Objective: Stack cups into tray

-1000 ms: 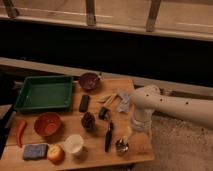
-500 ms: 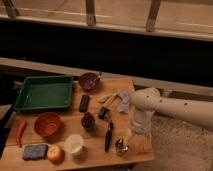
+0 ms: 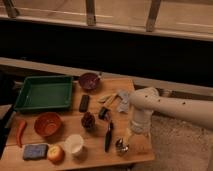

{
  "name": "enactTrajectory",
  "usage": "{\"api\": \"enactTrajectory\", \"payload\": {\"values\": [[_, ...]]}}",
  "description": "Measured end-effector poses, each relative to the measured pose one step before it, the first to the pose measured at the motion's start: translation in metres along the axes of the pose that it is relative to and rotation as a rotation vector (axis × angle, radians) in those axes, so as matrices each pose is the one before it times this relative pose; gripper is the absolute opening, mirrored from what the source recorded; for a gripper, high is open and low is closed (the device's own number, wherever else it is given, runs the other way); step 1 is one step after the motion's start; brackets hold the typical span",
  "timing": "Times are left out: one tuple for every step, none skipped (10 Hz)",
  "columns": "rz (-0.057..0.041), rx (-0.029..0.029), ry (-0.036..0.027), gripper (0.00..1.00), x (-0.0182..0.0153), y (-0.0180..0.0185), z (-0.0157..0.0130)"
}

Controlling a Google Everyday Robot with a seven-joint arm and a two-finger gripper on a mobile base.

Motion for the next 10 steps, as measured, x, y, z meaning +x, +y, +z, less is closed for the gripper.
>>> {"api": "enactTrajectory", "payload": {"values": [[0.00187,0.00076,0.01195,0.76,-0.00062,-0.00004,0.00238],[-0.00320,-0.00105,0.02366,0.76,-0.00266,0.00302,0.00830],[-0.00606,0.00357,0.01738,0.76,-0.00122,0.00276,0.00598],[-0.00863,0.00188,0.01649,0.76,-0.00077,0.00328,0.00553],[-0.00527,0.00225,0.01320,0.76,0.00023,0.00135,0.00487],[-0.00917,0.00264,0.01054,0.73,0.00037,0.00239,0.00454],[-0.01205,0.00427,0.00349,0.65,0.00091,0.00334,0.00235],[-0.01319,0.00832,-0.00164,0.55,0.00175,0.00304,0.00040],[-0.01533,0.00969,-0.00180,0.44,0.00252,0.00352,0.00021],[-0.01083,0.00502,-0.00116,0.35,0.00074,0.00304,0.00000]]}}
